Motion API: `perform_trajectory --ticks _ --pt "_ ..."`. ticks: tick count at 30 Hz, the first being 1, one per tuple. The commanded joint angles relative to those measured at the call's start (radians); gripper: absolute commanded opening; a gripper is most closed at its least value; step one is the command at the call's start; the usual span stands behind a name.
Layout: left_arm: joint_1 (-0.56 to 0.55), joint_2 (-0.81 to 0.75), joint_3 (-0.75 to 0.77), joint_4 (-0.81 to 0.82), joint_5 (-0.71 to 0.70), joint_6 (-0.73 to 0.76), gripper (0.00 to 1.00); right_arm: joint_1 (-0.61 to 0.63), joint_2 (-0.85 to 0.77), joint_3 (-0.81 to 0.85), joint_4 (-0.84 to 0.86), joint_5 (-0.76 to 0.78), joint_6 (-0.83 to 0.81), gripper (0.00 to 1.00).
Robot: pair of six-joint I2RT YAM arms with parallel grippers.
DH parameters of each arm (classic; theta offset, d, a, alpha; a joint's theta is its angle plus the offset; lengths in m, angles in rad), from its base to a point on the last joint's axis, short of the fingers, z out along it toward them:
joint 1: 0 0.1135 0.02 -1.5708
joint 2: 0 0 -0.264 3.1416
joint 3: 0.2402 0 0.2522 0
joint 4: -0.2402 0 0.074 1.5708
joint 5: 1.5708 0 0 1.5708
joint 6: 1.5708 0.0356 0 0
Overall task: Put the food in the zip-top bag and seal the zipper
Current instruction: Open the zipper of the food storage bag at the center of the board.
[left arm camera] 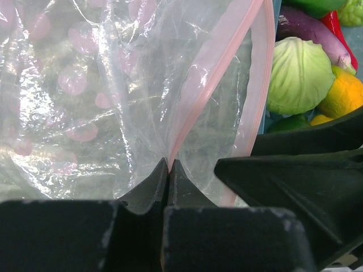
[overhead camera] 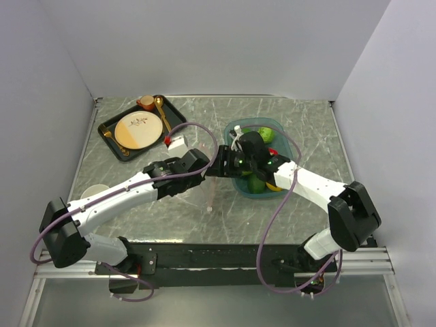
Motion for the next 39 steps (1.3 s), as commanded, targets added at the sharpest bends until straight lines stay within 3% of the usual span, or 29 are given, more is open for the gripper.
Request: perform_trajectory --ticks 1,6,9,16,21,26,33,38,39 --pt "-0.006 -0.017 0.031 0.044 0.005 0.031 0.01 0.004 -0.017 -0.014 0.127 -0.072 0.049 0.64" --pt "-0.003 -0.023 0.022 0.061 0.016 0.040 0.01 0.003 0.025 -0.031 0.242 -0.157 0.089 0.61" --pt "-0.005 -0.021 0.022 0.067 0.019 0.045 0.01 0.003 0.062 -0.019 0.251 -0.188 0.102 0.53" --pt "0.005 -0.055 0.017 0.058 0.019 0.043 0.01 0.003 0.100 0.030 0.103 -0.042 0.034 0.16" --pt "0.008 -0.084 0.033 -0.022 0.002 0.022 0.01 0.000 0.149 0.144 -0.084 0.140 -0.073 0.00" --pt "0.006 -0.120 0.033 -0.094 -0.019 -0.009 0.01 -0.002 0.218 0.271 -0.207 0.264 -0.153 0.00" --pt "0.008 -0.150 0.016 -0.157 -0.033 -0.049 0.01 -0.008 0.296 0.375 -0.315 0.263 -0.188 0.00" --pt "0.015 -0.140 0.054 -0.128 -0.024 0.000 0.01 -0.006 0.281 0.343 -0.261 0.097 -0.221 0.05" --pt "0.015 -0.115 0.077 -0.125 -0.023 0.009 0.01 -0.006 0.273 0.336 -0.253 0.079 -0.218 0.09"
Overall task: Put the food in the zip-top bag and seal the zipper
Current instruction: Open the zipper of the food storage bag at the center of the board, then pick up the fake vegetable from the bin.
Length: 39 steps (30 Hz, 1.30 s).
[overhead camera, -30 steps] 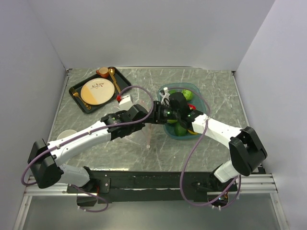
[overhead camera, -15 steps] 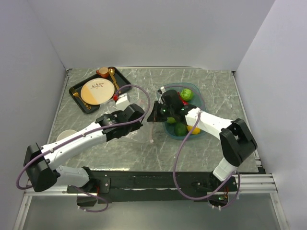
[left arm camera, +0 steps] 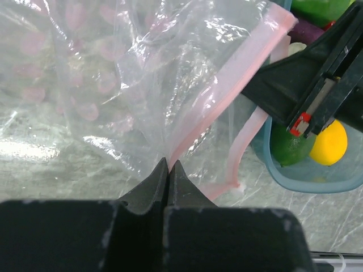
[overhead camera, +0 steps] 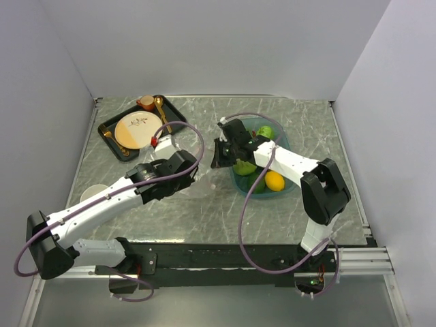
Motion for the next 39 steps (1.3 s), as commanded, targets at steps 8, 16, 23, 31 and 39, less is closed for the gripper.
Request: perform_trajectory --ticks 8,16,23,31,39 --pt "0.038 0.146 0.124 0.042 0.023 0.081 0.01 -0.007 -0.205 -0.130 0.102 -0.072 0.019 0.47" --pt "0.073 0.176 0.076 0.093 0.067 0.100 0.01 -0.052 -0.456 -0.265 0.121 0.156 0.092 0.69" --pt "0.096 0.172 0.026 0.182 0.123 0.135 0.01 -0.104 -0.564 -0.382 0.061 0.356 0.067 1.00" --pt "0.108 0.166 -0.014 0.257 0.190 0.175 0.01 -0.194 -0.385 -0.333 -0.062 0.290 0.022 1.00" --pt "0.114 0.158 -0.026 0.269 0.213 0.187 0.01 -0.251 -0.256 -0.267 0.009 0.247 0.047 1.00"
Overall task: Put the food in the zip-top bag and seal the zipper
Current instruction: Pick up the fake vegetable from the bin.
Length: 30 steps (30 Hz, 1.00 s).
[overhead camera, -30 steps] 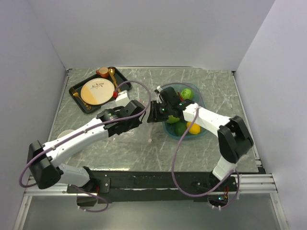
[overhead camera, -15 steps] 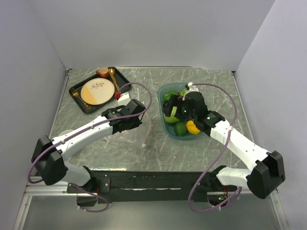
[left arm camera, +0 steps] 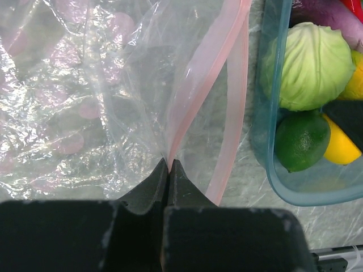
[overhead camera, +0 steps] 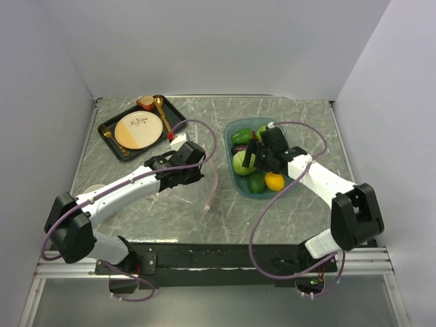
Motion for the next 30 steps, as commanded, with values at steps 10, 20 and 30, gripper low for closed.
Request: perform_trajectory --ticks 10,20,30 --pt "0.012 -0.028 -0.006 0.049 0.044 0.024 0.01 -0.106 0.167 0.045 0.221 -0.251 0.083 1.00" --pt "0.012 -0.052 -0.026 0.056 0.048 0.018 0.01 -0.116 0.231 0.042 0.303 -0.347 0.099 0.74" --pt "0.012 -0.060 -0.031 0.055 0.044 0.011 0.01 -0.118 0.136 0.008 0.318 -0.389 0.068 0.04"
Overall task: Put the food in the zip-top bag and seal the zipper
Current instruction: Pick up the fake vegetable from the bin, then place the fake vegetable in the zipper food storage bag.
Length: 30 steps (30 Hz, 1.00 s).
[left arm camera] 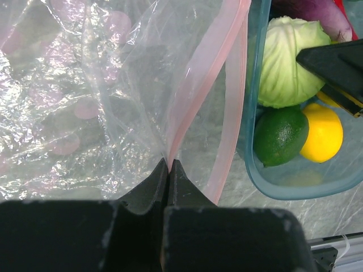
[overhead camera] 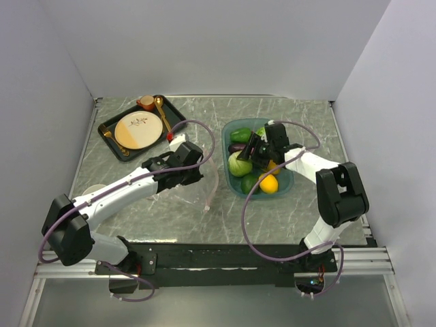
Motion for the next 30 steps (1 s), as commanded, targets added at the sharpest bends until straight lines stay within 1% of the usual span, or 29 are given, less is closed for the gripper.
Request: perform_trajectory --ticks 1,6,10,14,18,23,28,30 --pt "0.003 -0.035 -0.003 0.022 -0.003 0.004 0.01 -0.002 -0.119 -0.016 0.034 -0.053 -0.029 0.03" --pt "0.003 -0.037 0.000 0.017 -0.011 0.003 0.01 0.000 -0.243 -0.020 0.002 -0.024 -0.044 0.02" --pt "0.004 -0.035 0.007 0.020 -0.008 0.006 0.01 0.001 -0.372 -0.025 -0.043 -0.002 -0.066 0.03" --pt "0.004 -0.031 0.026 0.023 -0.005 0.009 0.01 0.007 -0.480 -0.054 -0.089 -0.010 -0.075 0.03" --pt "0.006 -0.024 0.038 0.029 0.000 0.011 0.01 0.055 -0.576 -0.091 -0.121 -0.014 -0.074 0.04" --pt "0.004 -0.021 0.044 0.042 0.013 0.009 0.01 0.180 -0.600 -0.135 -0.111 0.005 -0.041 0.04" --pt "0.004 -0.026 0.047 0.049 0.024 0.012 0.01 0.288 -0.551 -0.144 -0.052 0.028 0.005 0.04" --pt "0.004 -0.032 0.047 0.046 0.029 0.015 0.01 0.305 -0.515 -0.119 -0.049 0.048 0.003 0.04"
